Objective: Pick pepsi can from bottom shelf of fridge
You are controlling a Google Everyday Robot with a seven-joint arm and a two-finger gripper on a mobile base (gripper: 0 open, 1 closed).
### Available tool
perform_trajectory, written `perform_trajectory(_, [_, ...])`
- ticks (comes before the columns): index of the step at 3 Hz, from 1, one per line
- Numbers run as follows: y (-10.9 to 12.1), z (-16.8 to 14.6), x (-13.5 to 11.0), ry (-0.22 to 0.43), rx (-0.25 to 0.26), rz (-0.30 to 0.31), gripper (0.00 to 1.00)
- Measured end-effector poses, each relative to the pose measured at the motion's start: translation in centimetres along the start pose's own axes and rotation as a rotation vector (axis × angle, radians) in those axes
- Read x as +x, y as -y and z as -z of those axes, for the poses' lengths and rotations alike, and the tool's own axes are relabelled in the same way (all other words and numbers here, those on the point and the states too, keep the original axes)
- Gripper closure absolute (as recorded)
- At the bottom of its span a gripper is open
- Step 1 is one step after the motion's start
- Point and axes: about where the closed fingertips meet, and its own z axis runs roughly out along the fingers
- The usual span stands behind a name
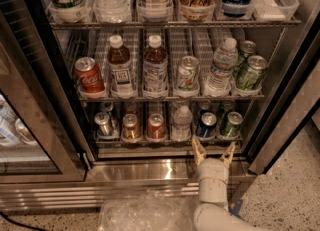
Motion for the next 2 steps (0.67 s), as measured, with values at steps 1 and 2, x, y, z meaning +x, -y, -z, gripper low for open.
perform_trajectory(1, [0.3,-0.4,1.9,0.002,0.036,0.072,0.33])
perform_trajectory(2, [0.7,-0.9,3.3,0.004,0.051,0.132,0.27])
